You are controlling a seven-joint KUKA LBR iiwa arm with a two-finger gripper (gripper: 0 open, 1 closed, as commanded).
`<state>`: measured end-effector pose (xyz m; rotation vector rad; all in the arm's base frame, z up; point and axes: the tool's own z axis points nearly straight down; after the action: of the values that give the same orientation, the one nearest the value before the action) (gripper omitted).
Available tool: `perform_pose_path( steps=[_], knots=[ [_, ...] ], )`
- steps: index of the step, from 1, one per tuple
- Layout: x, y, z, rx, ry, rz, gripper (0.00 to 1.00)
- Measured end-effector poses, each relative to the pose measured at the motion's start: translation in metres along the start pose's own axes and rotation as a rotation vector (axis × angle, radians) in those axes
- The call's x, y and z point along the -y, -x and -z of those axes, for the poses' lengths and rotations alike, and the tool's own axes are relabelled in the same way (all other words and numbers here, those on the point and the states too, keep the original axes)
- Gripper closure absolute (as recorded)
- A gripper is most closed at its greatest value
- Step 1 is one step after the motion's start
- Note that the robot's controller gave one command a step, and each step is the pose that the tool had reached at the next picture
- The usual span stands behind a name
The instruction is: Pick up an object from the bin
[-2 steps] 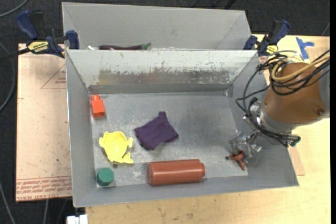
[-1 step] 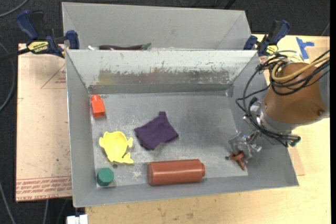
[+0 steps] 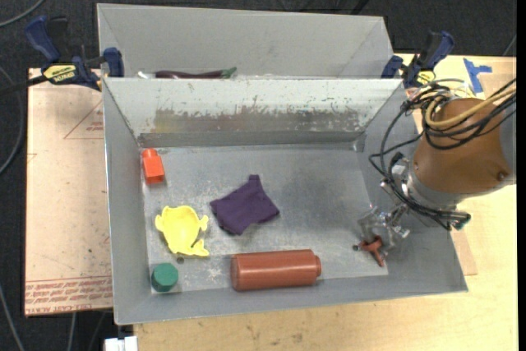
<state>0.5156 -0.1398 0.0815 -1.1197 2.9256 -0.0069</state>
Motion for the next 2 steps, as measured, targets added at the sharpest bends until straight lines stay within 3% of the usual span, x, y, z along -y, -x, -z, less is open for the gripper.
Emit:
perform_pose_path(
  steps=[2],
  knots=[
    [0.0,0.0,0.0,0.0,0.0,0.0,1.0]
  ],
)
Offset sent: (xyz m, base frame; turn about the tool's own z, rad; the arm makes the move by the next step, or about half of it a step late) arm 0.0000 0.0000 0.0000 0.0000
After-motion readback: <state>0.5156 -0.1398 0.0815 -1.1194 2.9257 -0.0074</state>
